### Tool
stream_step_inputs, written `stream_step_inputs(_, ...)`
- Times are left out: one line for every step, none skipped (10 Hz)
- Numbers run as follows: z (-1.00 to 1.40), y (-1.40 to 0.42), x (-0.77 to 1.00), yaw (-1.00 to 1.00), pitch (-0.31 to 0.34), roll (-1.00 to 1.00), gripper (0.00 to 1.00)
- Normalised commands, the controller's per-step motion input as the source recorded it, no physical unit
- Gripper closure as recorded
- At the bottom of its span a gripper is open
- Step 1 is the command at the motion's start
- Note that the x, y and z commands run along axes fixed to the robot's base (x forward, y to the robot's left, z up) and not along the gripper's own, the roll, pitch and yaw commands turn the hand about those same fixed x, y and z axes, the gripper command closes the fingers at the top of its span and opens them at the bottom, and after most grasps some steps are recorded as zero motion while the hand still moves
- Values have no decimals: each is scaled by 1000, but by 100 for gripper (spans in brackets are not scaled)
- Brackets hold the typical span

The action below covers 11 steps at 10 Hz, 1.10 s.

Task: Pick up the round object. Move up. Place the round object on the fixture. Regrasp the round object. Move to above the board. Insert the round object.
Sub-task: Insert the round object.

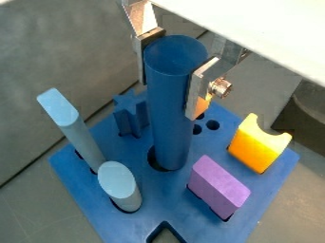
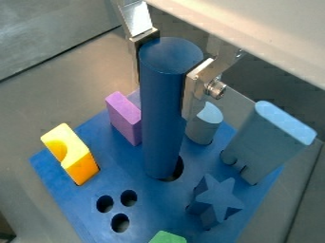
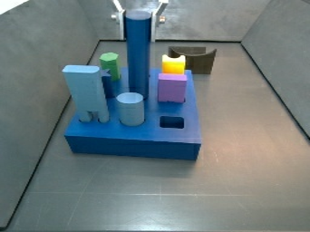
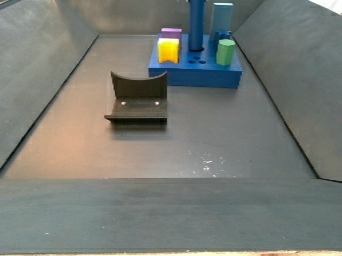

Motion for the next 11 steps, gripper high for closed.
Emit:
stream_step_inputs(-271,0,-29,-66,-110,-101,100)
stream_step_inputs(-240,0,-60,-80,-99,-94,100)
stream_step_inputs(-43,0,-103,-97,-83,-99,100)
stream_step_inputs(-34,11,-246,-174,-114,-169,100)
stream_step_inputs(-57,97,-57,-186,-83,-183,100)
stream_step_inputs(-163,217,0,-163,0,-354,100)
stream_step_inputs(-240,166,-57,-231,0,-446,100)
stream_step_inputs(-169,186,-9,-229,0,-484,100)
stream_step_inputs(-280,63,0,-217,3,-403,100)
stream_step_inputs(-206,0,0,-166,4,-203,100)
stream_step_inputs(-74,-214,-80,-114,-19,0,100)
